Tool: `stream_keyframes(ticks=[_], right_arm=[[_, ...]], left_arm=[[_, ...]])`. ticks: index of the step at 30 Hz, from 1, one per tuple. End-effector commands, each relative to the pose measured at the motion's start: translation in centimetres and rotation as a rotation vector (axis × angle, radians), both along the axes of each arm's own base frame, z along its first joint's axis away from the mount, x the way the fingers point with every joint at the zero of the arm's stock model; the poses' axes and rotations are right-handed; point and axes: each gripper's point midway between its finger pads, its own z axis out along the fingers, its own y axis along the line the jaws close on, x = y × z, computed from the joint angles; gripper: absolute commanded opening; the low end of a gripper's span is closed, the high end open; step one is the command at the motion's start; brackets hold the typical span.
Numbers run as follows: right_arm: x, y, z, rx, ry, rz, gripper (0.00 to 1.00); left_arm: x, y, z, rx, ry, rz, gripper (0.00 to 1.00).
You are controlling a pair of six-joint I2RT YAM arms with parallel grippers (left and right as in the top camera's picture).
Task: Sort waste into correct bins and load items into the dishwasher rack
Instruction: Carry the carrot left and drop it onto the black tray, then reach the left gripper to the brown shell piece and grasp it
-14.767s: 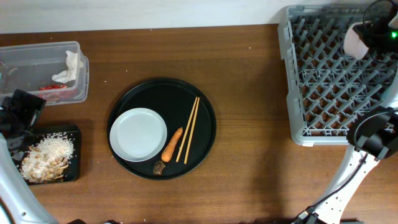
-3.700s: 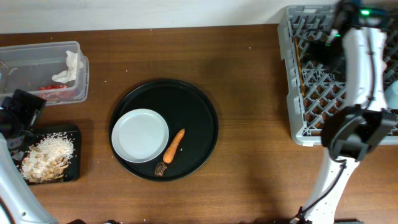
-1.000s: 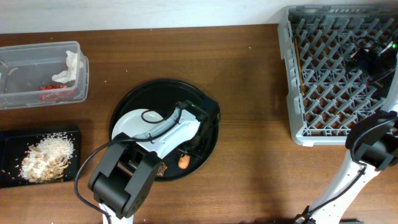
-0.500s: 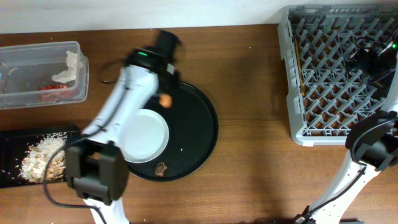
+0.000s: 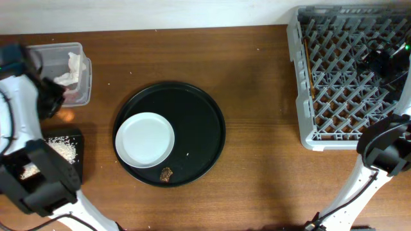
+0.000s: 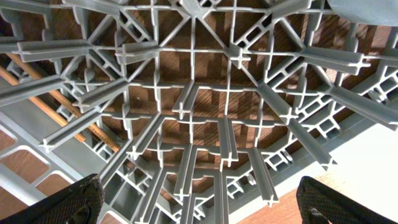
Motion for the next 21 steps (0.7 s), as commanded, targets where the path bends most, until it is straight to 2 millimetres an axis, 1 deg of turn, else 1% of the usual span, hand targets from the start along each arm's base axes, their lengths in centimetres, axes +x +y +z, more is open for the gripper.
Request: stream_keyframes(ticks=[1, 2, 4, 5, 6, 7, 8, 9, 11, 12, 14, 15, 16, 18, 20, 21], right_arm=[[0.0, 0.0, 2.3, -0.025, -0.051, -0.001, 0.98], [0.0, 0.0, 2.3, -0.025, -0.051, -0.001, 0.98], [0.0, 0.0, 2.3, -0.025, -0.051, -0.002, 0.98], [0.0, 0.0, 2.3, -0.025, -0.051, -0.001, 0.98], [0.0, 0.0, 2.3, -0.025, -0.051, -0.002, 0.98], [0.0, 0.0, 2.3, -0.025, -0.051, -0.001, 0.98], [0.0, 0.0, 2.3, -0.025, -0.051, -0.001, 0.98], [0.0, 0.0, 2.3, -0.025, -0.051, -0.001, 0.98], [0.0, 0.0, 2.3, -0.025, -0.051, -0.001, 0.99], [0.0, 0.0, 2.3, -0.025, -0.051, -0.001, 0.98], [0.0, 0.0, 2.3, -0.025, -0.051, -0.001, 0.98], [0.0, 0.0, 2.3, -0.025, -0.051, -0.002, 0.98], [0.0, 0.0, 2.3, -0.025, -0.051, -0.001, 0.98], [0.0, 0.0, 2.3, -0.025, -0.051, -0.002, 0.98], [0.0, 0.0, 2.3, -0.025, -0.051, -0.001, 0.98], [0.0, 0.0, 2.3, -0.025, -0.051, -0.001, 0.98]], left_arm=[[-3.5, 3.3, -3.6, -0.060, 0.107, 0.177, 0.22], [-4.8, 4.1, -4.9, -0.083, 0.146, 0.210, 0.22], [-6.6, 4.8, -6.5, -0.112, 0.194, 0.248, 0.22], [-7.3, 5.0, -7.0, -0.121, 0.207, 0.263, 0.22], [-8.5, 5.5, -7.6, -0.135, 0.225, 0.289, 0.22], [-9.0, 5.9, -7.7, -0.139, 0.228, 0.304, 0.22], [-9.3, 6.1, -7.7, -0.142, 0.231, 0.313, 0.31], [-9.6, 6.2, -7.7, -0.145, 0.235, 0.320, 0.34], [-9.7, 6.3, -7.7, -0.147, 0.236, 0.323, 0.34], [-9.8, 6.2, -7.7, -0.153, 0.238, 0.323, 0.47], [-9.8, 5.5, -7.7, -0.189, 0.242, 0.312, 0.48], [-9.2, 4.8, -7.6, -0.229, 0.214, 0.274, 0.48], [-8.4, 4.2, -7.4, -0.265, 0.176, 0.229, 0.48], [-6.3, 2.6, -5.8, -0.319, 0.074, 0.134, 0.49], [-4.3, 0.5, -2.1, -0.317, -0.041, 0.026, 0.49], [-3.6, -0.8, 0.3, -0.281, -0.089, -0.025, 0.49]])
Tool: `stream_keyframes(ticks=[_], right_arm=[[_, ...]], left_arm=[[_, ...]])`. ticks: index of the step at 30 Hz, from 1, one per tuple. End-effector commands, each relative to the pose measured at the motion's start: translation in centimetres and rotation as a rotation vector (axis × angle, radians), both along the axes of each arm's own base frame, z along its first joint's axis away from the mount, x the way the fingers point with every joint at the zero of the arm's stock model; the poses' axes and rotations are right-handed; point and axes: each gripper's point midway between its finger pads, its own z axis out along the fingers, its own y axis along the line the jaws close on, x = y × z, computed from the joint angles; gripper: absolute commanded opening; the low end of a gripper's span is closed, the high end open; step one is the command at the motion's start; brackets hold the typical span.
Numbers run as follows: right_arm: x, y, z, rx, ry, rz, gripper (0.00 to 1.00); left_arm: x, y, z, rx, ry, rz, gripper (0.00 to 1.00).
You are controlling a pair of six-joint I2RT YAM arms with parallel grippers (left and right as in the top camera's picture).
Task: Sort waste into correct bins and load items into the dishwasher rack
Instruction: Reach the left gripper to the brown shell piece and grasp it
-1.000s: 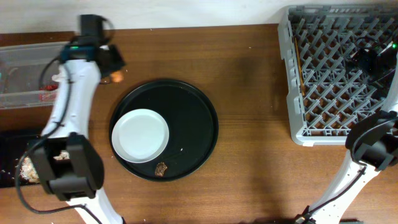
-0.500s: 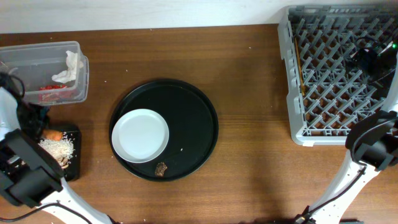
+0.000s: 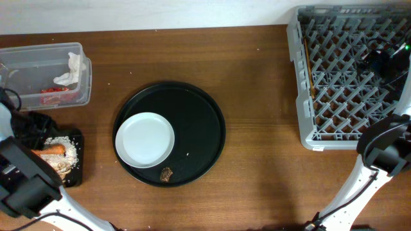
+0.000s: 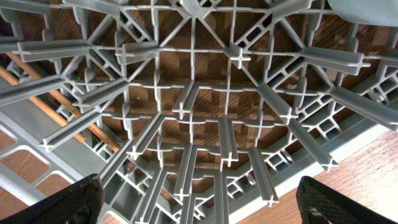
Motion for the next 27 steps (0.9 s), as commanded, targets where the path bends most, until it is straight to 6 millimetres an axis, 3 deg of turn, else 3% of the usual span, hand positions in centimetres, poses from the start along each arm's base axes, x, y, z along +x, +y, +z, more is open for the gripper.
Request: stream_keyframes(ticks=[1, 4, 5, 6, 7, 11, 18, 21, 24, 27], right_arm=[[0.0, 0.0, 2.3, -0.025, -0.051, -0.002, 0.99], [0.0, 0.0, 2.3, -0.025, -0.051, -0.002, 0.98], [0.0, 0.0, 2.3, -0.025, -0.051, -0.002, 0.99], [0.0, 0.0, 2.3, -0.025, -0.051, -0.002, 0.98], [0.0, 0.0, 2.3, -0.025, -0.051, -0.002, 0.98], [0.0, 0.0, 2.3, -0.025, -0.051, -0.002, 0.98], [0.0, 0.0, 2.3, -0.025, -0.051, -0.002, 0.98], [0.0, 0.0, 2.3, -0.025, -0.051, -0.002, 0.98], [0.0, 0.0, 2.3, -0.025, -0.051, -0.002, 0.98], [0.0, 0.0, 2.3, -0.025, -0.051, -0.002, 0.98]], left_arm=[[3.3, -4.8, 8.7, 0.062, -0.249, -0.190, 0.49], [4.6, -10.5, 14.4, 0.194, -0.351, -0.376, 0.53], [4.9, -12.4, 14.9, 0.210, -0.356, -0.427, 0.54], [4.8, -14.8, 14.9, 0.222, -0.330, -0.498, 0.55], [4.0, -18.5, 13.9, 0.234, -0.254, -0.611, 0.55], [2.7, -23.3, 12.9, 0.218, -0.198, -0.754, 0.55], [-2.4, -29.8, 12.3, 0.139, -0.048, -0.993, 0.55], [-4.0, -31.8, 10.7, 0.125, 0.001, -1.075, 0.55], [-5.2, -31.8, 9.2, 0.111, 0.055, -1.084, 0.55], [-6.1, -31.5, 9.2, 0.105, 0.085, -1.086, 0.54]])
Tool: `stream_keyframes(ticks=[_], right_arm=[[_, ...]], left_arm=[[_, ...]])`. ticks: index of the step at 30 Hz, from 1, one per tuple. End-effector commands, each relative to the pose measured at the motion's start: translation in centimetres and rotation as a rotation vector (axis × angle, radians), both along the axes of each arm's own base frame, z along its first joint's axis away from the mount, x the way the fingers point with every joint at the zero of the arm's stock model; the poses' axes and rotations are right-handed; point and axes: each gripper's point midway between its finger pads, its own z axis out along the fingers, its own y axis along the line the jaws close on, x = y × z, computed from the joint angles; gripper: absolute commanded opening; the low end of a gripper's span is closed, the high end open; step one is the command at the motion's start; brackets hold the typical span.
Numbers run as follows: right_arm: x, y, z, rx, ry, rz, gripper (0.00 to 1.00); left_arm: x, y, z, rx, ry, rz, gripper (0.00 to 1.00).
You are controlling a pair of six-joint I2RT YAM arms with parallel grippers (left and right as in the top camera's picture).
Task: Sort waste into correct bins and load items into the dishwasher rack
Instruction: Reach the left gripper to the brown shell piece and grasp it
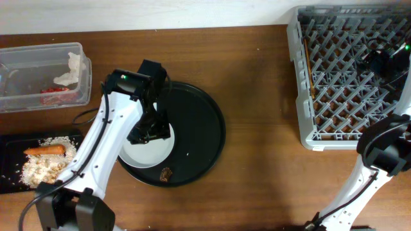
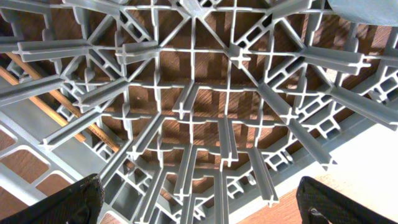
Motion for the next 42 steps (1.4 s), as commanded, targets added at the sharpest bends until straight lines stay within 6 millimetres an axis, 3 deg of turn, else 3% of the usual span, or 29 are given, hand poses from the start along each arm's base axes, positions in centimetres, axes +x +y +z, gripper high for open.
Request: stream_keyframes(ticks=[1, 10, 15, 20, 23, 25, 30, 42], right_arm=[[0.0, 0.0, 2.3, -0.025, -0.051, -0.001, 0.98], [0.0, 0.0, 2.3, -0.025, -0.051, -0.001, 0.98], [0.0, 0.0, 2.3, -0.025, -0.051, -0.001, 0.99], [0.0, 0.0, 2.3, -0.025, -0.051, -0.001, 0.99], [0.0, 0.0, 2.3, -0.025, -0.051, -0.001, 0.98], [0.0, 0.0, 2.3, -0.025, -0.051, -0.001, 0.99], [0.0, 0.0, 2.3, -0.025, -0.051, -0.001, 0.98], [0.0, 0.0, 2.3, -0.025, -0.051, -0.001, 0.98]], left_arm=[[-1.0, 0.5, 0.2, 0.018, 0.022, -0.014, 0.54], [-3.9, 1.6, 5.5, -0.017, -0.125, -0.018, 0.55], [-4.0, 2.2, 5.5, 0.013, -0.132, -0.018, 0.58], [-4.6, 1.3, 2.4, -0.030, -0.075, -0.016, 0.66], [-4.8, 0.7, -1.2, -0.061, -0.042, 0.025, 0.66], [-4.8, 0.7, -4.8, -0.061, -0.047, 0.094, 0.66], [-5.6, -0.1, -9.3, -0.074, -0.056, 0.055, 0.66], [-6.0, -2.1, -11.2, -0.080, -0.048, 0.000, 0.66]])
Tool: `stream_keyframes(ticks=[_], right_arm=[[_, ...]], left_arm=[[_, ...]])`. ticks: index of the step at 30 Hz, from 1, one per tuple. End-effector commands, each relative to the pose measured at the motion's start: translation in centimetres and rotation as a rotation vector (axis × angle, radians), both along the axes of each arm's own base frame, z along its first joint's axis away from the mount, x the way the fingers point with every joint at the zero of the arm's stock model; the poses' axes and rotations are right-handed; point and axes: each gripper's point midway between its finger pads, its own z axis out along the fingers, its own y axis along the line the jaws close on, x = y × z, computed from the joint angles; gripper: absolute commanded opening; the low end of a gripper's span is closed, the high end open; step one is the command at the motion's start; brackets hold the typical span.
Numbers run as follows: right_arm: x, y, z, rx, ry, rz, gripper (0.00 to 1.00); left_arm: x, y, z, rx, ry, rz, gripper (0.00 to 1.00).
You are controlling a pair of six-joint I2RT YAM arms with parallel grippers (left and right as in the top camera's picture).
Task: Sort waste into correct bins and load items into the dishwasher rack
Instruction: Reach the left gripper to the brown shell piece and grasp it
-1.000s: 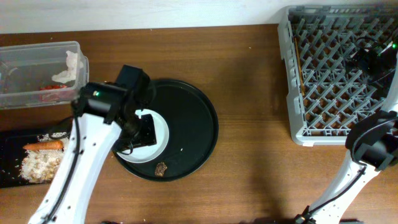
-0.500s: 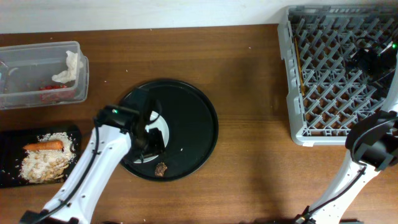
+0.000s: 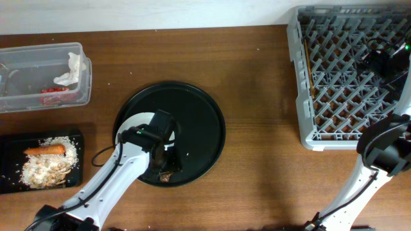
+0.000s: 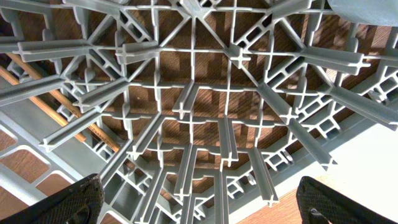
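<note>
A round black tray lies mid-table. On it sits a white plate, half covered by my left arm. A small brown food scrap rests at the tray's front edge. My left gripper hovers right over that scrap; the arm hides its fingers. The grey dishwasher rack stands at the right. Inside the rack's far right side my right gripper hangs low over the grid. This right gripper is open and holds nothing.
A clear bin with a white tissue and a red scrap stands at the far left. Below it a black bin holds rice and a carrot. A wooden stick lies in the rack.
My left arm was over the white plate's upper left; now it lies lower, with the gripper at the tray's front over the brown scrap. The right arm has not moved.
My left arm was first at the far left over the two bins. Then it was at the table's left edge and a carrot lay in the black bin. Then it reached over the white plate, and now over the scrap. The right gripper stayed open in the rack.
</note>
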Motion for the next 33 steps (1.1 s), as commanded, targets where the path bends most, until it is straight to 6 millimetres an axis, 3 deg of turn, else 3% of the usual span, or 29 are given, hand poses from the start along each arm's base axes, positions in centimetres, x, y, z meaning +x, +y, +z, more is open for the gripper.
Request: stream_keyframes(ticks=[1, 3, 13, 24, 26, 28, 31, 33], right_arm=[[0.0, 0.0, 2.3, -0.025, -0.052, -0.002, 0.98], [0.0, 0.0, 2.3, -0.025, -0.052, -0.001, 0.98], [0.0, 0.0, 2.3, -0.025, -0.052, -0.001, 0.98], [0.0, 0.0, 2.3, -0.025, -0.052, -0.002, 0.98], [0.0, 0.0, 2.3, -0.025, -0.051, -0.001, 0.98], [0.0, 0.0, 2.3, -0.025, -0.052, -0.001, 0.98], [0.0, 0.0, 2.3, -0.025, -0.052, -0.001, 0.99], [0.0, 0.0, 2.3, -0.025, -0.052, -0.002, 0.98]], left_arm=[[-0.6, 0.2, -1.6, 0.034, 0.061, 0.023, 0.66], [-0.4, 1.3, -2.3, 0.105, 0.060, 0.024, 0.66], [-0.7, -0.2, -4.4, 0.108, 0.056, -0.027, 0.66], [-1.2, 0.7, -5.6, 0.140, 0.054, -0.010, 0.65], [-1.0, 0.6, -5.7, 0.136, 0.045, -0.010, 0.53], [-1.0, 0.6, -5.7, 0.135, 0.044, -0.010, 0.52], [-0.9, 0.6, -5.7, 0.134, 0.040, -0.010, 0.36], [-0.8, 0.5, -5.6, 0.132, 0.035, -0.009, 0.36]])
